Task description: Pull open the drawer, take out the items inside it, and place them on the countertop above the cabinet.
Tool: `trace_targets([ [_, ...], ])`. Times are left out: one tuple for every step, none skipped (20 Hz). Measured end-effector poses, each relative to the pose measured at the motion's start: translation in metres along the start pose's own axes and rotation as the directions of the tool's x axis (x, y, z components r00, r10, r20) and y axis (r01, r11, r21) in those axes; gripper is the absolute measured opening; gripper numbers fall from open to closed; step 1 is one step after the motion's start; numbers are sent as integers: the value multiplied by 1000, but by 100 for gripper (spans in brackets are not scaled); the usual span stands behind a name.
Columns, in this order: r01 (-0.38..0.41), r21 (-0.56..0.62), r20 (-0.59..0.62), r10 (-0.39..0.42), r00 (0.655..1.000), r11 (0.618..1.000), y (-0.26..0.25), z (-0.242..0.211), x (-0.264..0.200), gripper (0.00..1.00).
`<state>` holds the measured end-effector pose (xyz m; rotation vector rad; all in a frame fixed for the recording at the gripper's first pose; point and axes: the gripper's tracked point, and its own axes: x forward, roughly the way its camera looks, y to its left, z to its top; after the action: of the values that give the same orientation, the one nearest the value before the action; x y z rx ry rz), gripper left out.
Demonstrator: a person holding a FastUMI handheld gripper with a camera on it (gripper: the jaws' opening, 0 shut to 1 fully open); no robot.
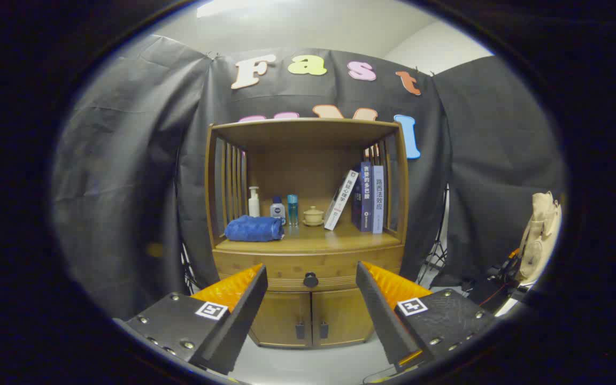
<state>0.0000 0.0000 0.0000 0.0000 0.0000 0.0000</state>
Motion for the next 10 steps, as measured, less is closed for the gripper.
trace_targets([
  [-9,5,0,9,1000,1000,2,1,-1,99],
  [-7,3,3,7,1000,1000,2,2,-2,99],
  [-1,-2,8,1,1000,1000,-2,4,-3,99],
  [-1,-3,14,1,1000,1000,-3,5,-5,99],
  [3,-7,17,-3,1000,1000,-3,6,-5,99],
  [10,-9,20,-10,1000,1000,-5,7,-6,99],
  [10,-8,24,-10,1000,1000,-6,8,-6,99],
  [10,-5,28,-10,1000,1000,-5,9,-7,99],
  [12,-4,30,-12,999,1000,-6,10,-8,99],
  [13,-7,31,-12,999,1000,-7,10,-8,99],
])
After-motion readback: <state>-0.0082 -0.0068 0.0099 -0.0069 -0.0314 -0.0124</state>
